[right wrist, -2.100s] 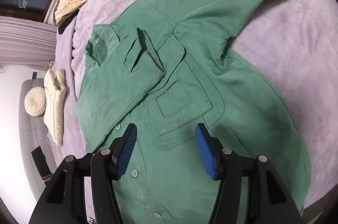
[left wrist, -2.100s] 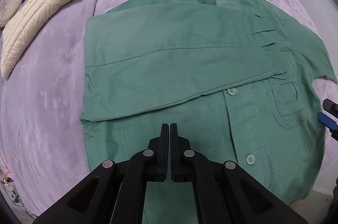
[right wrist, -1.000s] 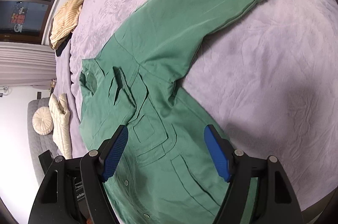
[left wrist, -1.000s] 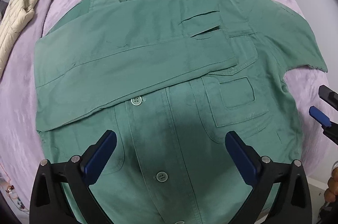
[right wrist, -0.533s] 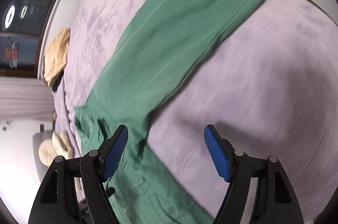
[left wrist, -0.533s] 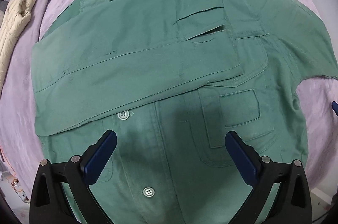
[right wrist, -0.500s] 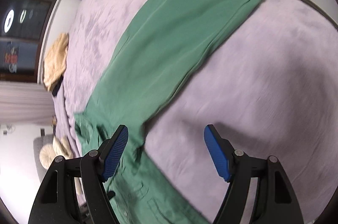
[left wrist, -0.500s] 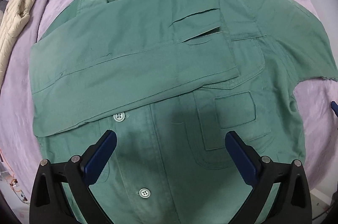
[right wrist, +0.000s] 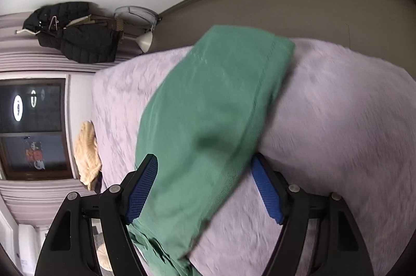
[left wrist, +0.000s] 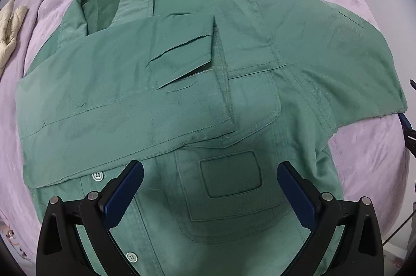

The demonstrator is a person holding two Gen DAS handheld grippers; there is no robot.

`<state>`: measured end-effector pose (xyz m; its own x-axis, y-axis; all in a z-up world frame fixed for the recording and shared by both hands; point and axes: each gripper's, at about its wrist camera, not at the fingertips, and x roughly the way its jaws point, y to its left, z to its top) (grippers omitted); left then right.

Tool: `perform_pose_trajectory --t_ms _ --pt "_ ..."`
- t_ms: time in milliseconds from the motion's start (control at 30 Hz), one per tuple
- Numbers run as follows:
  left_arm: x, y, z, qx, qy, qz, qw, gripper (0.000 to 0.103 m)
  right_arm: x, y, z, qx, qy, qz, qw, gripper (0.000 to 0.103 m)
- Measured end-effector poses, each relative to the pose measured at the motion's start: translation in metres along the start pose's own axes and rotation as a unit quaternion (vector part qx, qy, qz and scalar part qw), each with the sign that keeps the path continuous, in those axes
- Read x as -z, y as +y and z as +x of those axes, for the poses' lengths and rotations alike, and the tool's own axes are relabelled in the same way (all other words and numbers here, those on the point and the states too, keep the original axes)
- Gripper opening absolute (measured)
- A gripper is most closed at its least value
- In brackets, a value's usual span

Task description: Fold small clothes

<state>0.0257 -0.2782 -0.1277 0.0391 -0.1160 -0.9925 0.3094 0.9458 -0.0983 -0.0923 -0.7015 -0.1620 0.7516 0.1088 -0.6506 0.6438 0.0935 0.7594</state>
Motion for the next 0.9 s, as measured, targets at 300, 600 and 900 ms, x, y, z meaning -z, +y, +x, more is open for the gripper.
perform_pose_trajectory --t_ms 300,600,900 --pt "0.020 -0.011 0.062 0.005 0.001 -0.008 1.0000 0.103 -0.025 -0.005 0.017 -0.070 -0.017 0.039 0.997 0.077" --pt "0.034 -0.002 0.107 -0.006 0.000 -0.008 1.0000 0.103 -0.023 -0.005 0.027 -0.156 -0.002 0.070 0.985 0.004" --pt "0.037 0.031 0.127 -0.036 -0.032 -0.027 0.9985 0.103 0.008 0.092 0.032 -0.242 0.064 -0.060 0.966 0.004"
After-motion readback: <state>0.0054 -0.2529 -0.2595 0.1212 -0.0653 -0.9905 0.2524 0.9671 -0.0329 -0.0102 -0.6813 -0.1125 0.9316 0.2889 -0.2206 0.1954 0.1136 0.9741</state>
